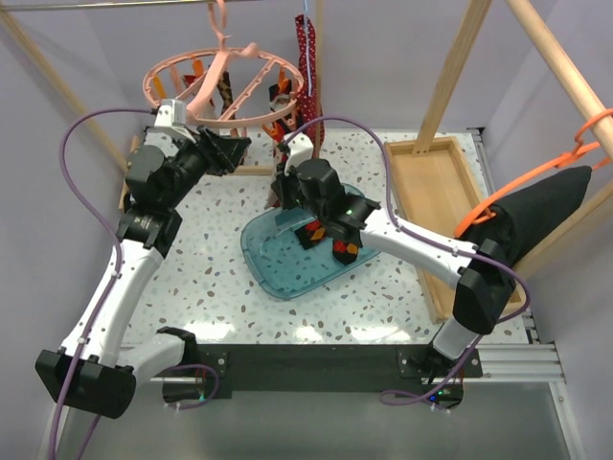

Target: Remove the socks clipped to the hanger

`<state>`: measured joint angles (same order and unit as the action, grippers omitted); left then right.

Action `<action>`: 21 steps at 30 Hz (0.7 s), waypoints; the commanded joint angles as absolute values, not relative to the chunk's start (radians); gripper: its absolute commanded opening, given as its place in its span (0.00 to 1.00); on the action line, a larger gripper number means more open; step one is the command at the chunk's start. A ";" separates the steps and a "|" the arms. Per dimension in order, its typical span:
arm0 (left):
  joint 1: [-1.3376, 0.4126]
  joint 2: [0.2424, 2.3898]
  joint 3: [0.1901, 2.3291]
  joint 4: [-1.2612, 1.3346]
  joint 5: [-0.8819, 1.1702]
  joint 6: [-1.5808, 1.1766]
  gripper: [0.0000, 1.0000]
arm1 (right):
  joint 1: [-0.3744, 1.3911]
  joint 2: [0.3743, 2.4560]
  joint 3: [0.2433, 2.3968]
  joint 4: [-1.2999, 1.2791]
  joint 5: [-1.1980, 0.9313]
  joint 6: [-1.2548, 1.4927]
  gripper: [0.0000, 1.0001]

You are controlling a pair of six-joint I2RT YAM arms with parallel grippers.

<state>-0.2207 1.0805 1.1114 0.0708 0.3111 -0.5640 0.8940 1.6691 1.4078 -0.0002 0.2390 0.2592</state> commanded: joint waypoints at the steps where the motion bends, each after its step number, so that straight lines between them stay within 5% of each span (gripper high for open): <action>1: -0.232 1.048 1.158 -0.054 0.261 -0.508 0.58 | 0.896 1.583 1.442 -0.052 0.187 0.259 0.00; 14: -0.296 0.977 1.193 -0.094 0.336 -0.615 0.54 | 0.899 1.609 1.526 -0.215 0.199 0.273 0.00; 21: -0.439 1.087 1.290 -0.145 0.120 -0.692 0.56 | 0.899 1.608 1.532 -0.221 0.189 0.290 0.00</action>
